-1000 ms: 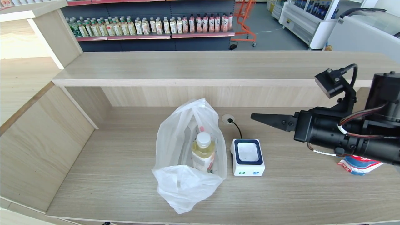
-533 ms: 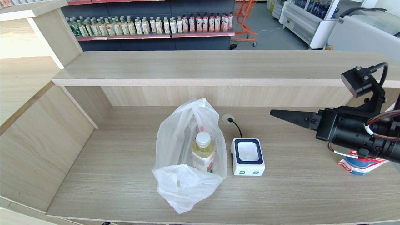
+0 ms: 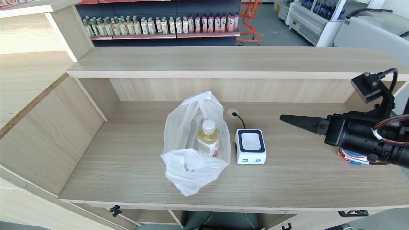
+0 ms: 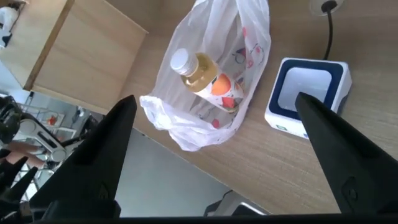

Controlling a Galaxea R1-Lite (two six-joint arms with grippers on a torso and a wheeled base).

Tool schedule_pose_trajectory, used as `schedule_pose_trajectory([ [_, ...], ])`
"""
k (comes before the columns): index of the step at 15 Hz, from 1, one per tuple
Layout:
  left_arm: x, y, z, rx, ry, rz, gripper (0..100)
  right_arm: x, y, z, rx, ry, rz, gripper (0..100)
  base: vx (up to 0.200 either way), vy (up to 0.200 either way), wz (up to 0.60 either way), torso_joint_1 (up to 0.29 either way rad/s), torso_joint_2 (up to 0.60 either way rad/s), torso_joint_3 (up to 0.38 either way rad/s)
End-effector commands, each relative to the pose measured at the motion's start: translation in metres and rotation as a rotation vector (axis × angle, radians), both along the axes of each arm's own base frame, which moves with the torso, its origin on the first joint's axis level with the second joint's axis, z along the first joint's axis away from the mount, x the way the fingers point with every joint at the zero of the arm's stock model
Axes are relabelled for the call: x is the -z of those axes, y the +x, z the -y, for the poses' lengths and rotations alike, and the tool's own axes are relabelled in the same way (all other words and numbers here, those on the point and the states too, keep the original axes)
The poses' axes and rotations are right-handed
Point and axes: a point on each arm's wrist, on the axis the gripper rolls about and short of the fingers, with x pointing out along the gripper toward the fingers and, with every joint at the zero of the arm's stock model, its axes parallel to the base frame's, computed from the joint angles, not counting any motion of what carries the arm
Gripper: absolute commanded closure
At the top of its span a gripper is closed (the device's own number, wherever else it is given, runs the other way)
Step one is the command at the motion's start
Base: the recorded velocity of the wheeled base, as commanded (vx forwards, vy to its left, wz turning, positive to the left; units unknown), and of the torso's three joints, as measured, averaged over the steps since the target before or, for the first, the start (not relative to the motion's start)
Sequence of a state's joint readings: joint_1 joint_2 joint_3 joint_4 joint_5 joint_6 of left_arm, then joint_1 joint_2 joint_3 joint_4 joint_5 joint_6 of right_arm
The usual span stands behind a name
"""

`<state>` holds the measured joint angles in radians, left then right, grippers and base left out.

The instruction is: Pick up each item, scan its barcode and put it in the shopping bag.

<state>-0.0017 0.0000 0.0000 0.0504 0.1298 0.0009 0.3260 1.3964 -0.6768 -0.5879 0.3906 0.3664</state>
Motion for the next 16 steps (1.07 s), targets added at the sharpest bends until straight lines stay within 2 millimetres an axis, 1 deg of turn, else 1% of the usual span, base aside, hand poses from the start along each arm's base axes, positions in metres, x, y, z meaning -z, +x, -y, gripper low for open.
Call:
schedule_pose_trajectory([
  [1, 0.000, 0.000, 0.000, -0.001, 0.001, -0.002, 0, 0.000, 0.004, 0.007, 0.032, -0.003, 0.003, 0, 0.000, -0.200, 0.00, 0.002, 0.01, 0.007],
  [4, 0.000, 0.000, 0.000, -0.001, -0.001, -0.002, 0, 0.001, 0.007, 0.021, 0.096, -0.005, -0.003, 0, 0.000, -0.200, 0.00, 0.005, 0.00, 0.004],
  [8, 0.000, 0.000, 0.000, -0.001, -0.008, -0.001, 0, 0.004, 0.007, 0.033, 0.146, -0.005, -0.030, 0, 0.000, -0.200, 0.00, 0.004, 0.00, 0.004],
  [11, 0.000, 0.000, 0.000, -0.001, -0.010, 0.001, 0, 0.009, 0.003, 0.037, 0.201, 0.004, -0.059, 0, 0.000, -0.200, 0.00, 0.006, 0.00, -0.002],
  [14, 0.000, 0.000, 0.000, -0.001, -0.005, 0.002, 0, 0.006, -0.005, 0.039, 0.256, 0.076, -0.110, 0, 0.000, -0.200, 0.00, 0.001, 0.00, 0.001],
  [16, 0.000, 0.000, 0.000, -0.001, -0.001, 0.000, 0, 0.001, -0.011, 0.041, 0.300, 0.125, -0.158, 0, 0.000, 0.000, 0.00, 0.000, 0.00, 0.000],
])
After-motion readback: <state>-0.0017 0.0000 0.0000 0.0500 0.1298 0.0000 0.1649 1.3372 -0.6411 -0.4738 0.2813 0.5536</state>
